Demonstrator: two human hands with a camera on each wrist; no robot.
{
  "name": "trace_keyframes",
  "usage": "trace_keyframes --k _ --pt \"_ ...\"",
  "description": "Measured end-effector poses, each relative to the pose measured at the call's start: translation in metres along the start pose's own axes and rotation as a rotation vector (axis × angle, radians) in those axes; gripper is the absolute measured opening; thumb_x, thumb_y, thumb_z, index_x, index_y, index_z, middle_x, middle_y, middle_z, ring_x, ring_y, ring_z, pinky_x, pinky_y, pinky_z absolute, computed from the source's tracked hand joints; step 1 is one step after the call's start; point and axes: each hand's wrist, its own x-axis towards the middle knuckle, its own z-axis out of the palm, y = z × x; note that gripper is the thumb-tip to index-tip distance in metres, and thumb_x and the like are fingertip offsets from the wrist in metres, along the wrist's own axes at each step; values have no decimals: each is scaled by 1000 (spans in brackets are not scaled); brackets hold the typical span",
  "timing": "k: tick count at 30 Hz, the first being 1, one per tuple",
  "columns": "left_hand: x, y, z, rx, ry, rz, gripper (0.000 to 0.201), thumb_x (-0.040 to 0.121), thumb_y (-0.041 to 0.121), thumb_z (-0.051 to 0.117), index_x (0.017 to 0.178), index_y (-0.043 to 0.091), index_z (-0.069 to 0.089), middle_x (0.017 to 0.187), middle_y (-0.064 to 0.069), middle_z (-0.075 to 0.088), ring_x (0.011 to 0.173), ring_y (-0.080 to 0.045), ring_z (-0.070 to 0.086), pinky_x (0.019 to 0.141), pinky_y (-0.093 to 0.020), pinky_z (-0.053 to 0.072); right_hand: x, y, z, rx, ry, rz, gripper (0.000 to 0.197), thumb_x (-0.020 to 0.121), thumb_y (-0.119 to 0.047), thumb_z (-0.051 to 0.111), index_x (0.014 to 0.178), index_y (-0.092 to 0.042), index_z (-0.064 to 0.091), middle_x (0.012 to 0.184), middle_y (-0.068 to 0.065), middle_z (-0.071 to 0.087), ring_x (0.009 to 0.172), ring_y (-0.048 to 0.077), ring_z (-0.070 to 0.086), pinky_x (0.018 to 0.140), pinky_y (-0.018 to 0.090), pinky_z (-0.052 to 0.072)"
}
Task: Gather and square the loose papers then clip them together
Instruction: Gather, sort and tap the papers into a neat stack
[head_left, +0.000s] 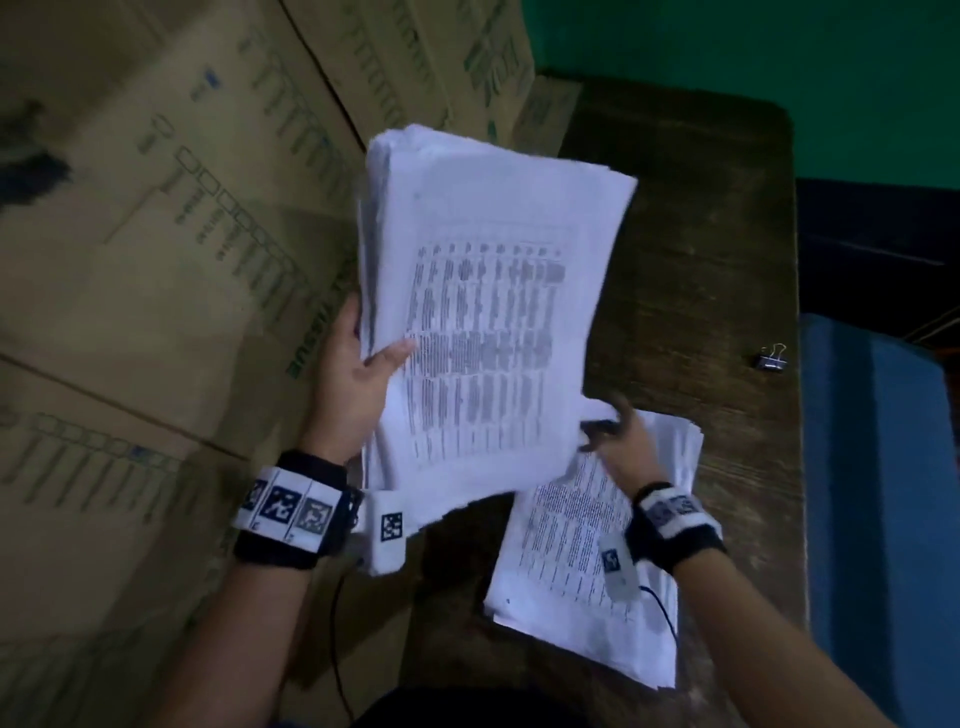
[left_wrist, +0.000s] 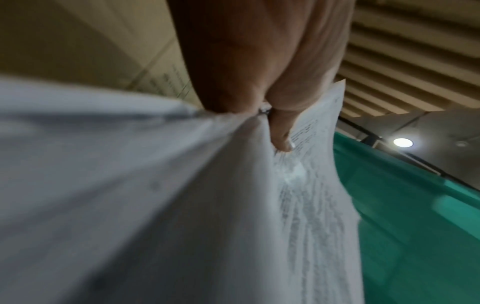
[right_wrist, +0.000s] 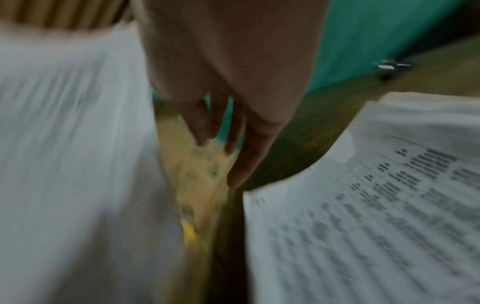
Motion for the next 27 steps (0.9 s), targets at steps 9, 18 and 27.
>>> trace_keyframes --k 9,18,27 --pt "-47 -56 95 -25 -157 -143 23 90 4 60 112 -2 59 99 -7 68 88 -12 66 77 -22 47 -39 -75 -84 265 106 -102 36 74 -19 80 106 -10 66 100 -2 75 97 16 70 88 40 56" --pt "-64 -43 121 -199 -316 -51 48 88 16 57 132 4 45 124 -2 62 118 -21 58 98 -37 50 -83 -56 -115 301 265 -238 49 74 9 68 116 -14 60 114 11 67 102 23 65 86 38 53" --pt "-43 -22 123 -172 -337 82 41 68 -11 57 109 -3 54 99 5 67 94 -6 65 79 -18 52 -74 -60 -104 325 310 -179 42 85 19 44 123 3 51 118 17 60 101 15 64 82 32 57"
